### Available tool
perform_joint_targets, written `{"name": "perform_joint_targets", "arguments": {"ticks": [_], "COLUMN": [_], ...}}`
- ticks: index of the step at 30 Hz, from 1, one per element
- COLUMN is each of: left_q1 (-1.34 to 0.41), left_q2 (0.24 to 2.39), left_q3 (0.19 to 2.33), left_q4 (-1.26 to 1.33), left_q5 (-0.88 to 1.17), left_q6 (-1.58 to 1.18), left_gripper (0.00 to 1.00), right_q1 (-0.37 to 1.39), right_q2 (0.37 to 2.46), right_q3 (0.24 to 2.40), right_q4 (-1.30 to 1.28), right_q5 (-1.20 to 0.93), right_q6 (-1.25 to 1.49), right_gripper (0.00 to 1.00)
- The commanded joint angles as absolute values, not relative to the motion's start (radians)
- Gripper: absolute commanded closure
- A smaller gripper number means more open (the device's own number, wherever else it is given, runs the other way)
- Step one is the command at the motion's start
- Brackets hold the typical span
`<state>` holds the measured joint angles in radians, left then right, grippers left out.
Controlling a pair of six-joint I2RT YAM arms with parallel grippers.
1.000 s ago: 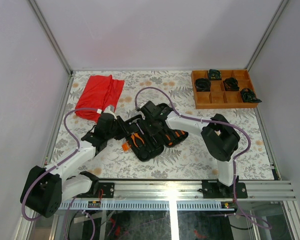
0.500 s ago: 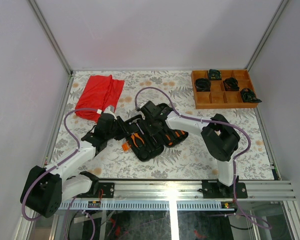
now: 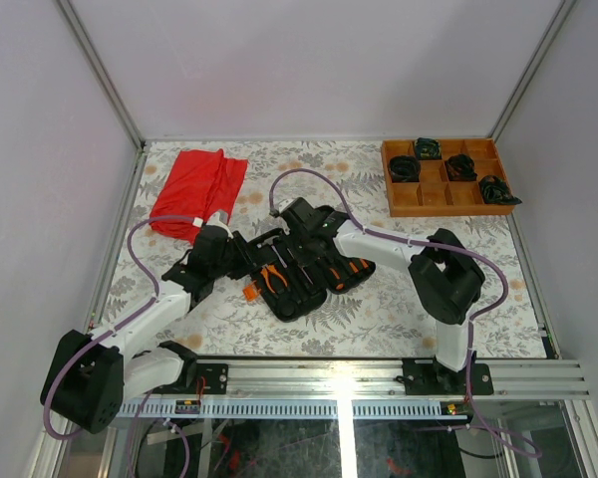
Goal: Sort the tools into containers
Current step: Adjust the screwdriver in the storage box.
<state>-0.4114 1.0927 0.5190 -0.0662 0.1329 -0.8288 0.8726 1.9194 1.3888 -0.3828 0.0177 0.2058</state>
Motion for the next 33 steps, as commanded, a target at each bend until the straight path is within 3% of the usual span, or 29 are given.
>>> {"name": "perform_joint_targets", "arguments": {"ticks": [1, 33], "left_q1": [-0.405, -0.405], "left_q2": [1.097, 1.092], "left_q3": [0.514, 0.509], "left_q4": [-0.026, -0.025], "left_q5": [0.147, 0.147], "left_q6": [-0.819, -0.821], "left_gripper": [0.75, 0.75], "right_q1": [0.882, 0.89], "right_q2": [1.88, 1.983], "right_q3": [1.412, 1.446], "right_q4": [-0.364, -0.418], "right_q5": [0.038, 0.027], "right_q6": [0.199, 0.192], "right_gripper": [0.86, 0.93]}}
